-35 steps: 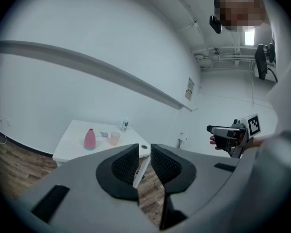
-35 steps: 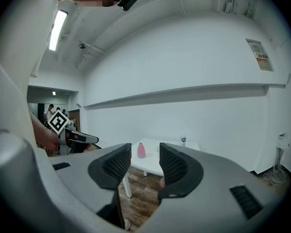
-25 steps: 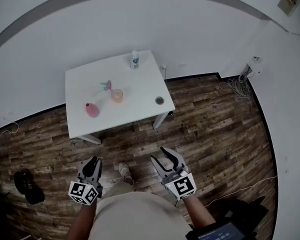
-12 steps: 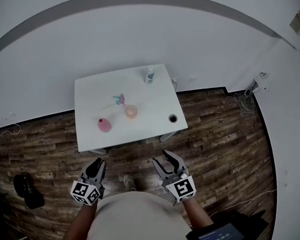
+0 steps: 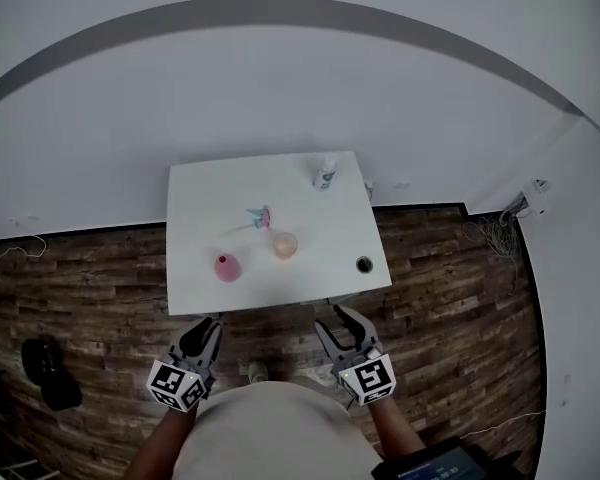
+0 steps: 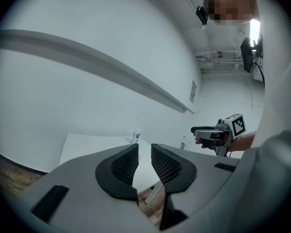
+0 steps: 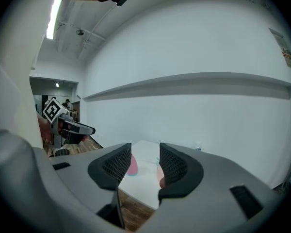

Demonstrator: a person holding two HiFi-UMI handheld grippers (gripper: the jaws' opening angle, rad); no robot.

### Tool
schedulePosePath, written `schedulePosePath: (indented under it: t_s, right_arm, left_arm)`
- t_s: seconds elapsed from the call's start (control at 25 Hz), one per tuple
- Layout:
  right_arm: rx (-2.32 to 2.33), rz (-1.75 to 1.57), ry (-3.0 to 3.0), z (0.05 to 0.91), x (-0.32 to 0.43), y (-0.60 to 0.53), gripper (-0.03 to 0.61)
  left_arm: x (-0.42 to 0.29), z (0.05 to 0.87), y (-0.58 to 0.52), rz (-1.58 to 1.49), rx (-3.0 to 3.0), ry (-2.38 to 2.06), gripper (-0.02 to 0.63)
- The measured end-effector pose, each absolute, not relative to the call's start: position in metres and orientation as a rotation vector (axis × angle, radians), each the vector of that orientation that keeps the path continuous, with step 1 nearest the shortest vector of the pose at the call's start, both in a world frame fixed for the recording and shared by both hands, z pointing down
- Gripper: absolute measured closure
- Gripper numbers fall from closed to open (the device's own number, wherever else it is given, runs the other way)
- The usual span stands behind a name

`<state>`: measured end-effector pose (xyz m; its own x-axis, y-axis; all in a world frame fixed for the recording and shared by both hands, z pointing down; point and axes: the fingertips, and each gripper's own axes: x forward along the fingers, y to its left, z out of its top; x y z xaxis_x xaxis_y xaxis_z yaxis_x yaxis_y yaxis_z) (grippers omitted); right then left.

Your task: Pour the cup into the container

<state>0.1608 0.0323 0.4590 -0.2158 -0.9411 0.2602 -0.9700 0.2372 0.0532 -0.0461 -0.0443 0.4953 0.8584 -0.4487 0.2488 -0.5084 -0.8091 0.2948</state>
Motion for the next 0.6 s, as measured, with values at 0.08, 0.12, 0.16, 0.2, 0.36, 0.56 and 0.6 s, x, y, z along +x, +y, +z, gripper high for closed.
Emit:
schedulePosePath:
  t_s: [0.08, 0.12, 0.16, 0.2, 0.36, 0.56, 0.6]
  right_arm:
    - [1.771, 0.177, -2.275, 0.464, 0.161, 0.018, 0.414]
    - [1.759, 0.178, -2.28, 0.466, 0.162, 0.01, 0.414]
    - [1.747, 0.181, -2.286, 0.468, 0.162, 0.003, 0.414]
    - [1.735, 0.186, -2.292, 0.47, 0.163, -0.003, 0.414]
    - [1.662, 0.202, -2.322, 0.478, 0.167, -0.022, 0.412]
    - [1.527, 0.269, -2.397, 0.5, 0.18, -0.059, 0.349]
    - [1.495, 0.284, -2.412, 0.506, 0.182, -0.068, 0.337]
  left_arm:
    - [-0.048, 0.497, -0.053, 0.231, 2.672, -0.728, 0.543]
    - [-0.049, 0.498, -0.057, 0.231, 2.669, -0.733, 0.541]
    - [-0.048, 0.499, -0.06, 0.234, 2.666, -0.738, 0.541]
    - [-0.048, 0.501, -0.062, 0.239, 2.663, -0.742, 0.541]
    - [-0.046, 0.508, -0.065, 0.266, 2.642, -0.778, 0.538]
    - [-0.036, 0.517, -0.081, 0.281, 2.579, -0.888, 0.537]
    - [-0.032, 0.519, -0.087, 0.28, 2.566, -0.915, 0.537]
